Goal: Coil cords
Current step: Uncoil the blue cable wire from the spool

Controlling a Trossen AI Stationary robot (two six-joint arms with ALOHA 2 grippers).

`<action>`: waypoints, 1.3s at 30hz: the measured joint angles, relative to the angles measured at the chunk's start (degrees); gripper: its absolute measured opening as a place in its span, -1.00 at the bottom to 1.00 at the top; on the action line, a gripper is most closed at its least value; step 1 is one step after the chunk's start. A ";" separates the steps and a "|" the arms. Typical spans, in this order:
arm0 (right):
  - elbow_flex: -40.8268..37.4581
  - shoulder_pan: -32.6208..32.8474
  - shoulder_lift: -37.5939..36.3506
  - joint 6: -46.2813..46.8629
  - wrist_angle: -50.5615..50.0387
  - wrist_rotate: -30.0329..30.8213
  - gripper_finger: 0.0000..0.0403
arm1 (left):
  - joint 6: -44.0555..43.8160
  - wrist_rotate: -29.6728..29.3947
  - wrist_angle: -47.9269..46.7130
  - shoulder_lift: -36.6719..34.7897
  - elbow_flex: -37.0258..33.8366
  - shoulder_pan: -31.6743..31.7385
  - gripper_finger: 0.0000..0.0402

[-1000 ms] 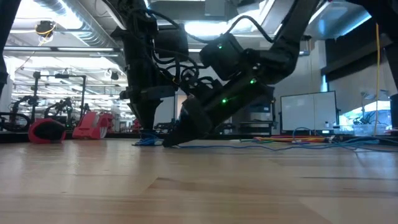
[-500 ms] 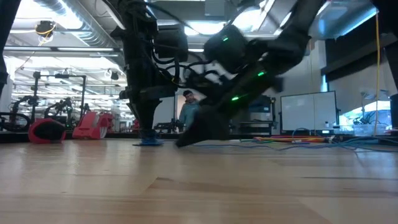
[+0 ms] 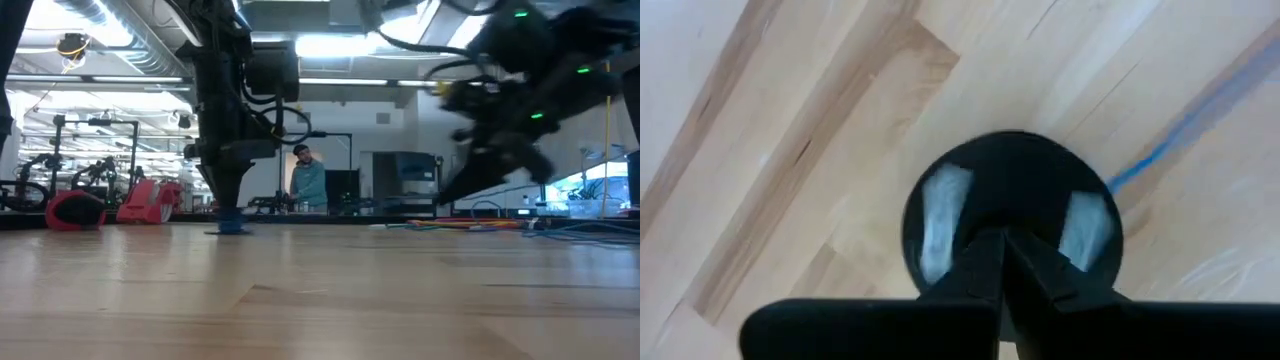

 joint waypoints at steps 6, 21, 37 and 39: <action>-6.94 0.04 -22.12 8.45 -16.53 4.30 -0.97 | 0.00 0.00 -0.25 0.00 0.01 0.02 -1.00; -7.41 1.01 -43.54 13.23 -24.30 4.71 -0.77 | -1.01 0.00 0.02 0.00 0.00 0.02 -1.00; -7.38 0.98 -29.07 9.16 -2.40 0.41 -0.10 | -0.92 0.02 0.37 0.00 -0.01 0.02 -1.00; -7.36 0.98 -24.85 6.32 4.25 -0.84 -0.09 | -0.83 0.00 0.48 0.00 -0.02 0.02 -1.00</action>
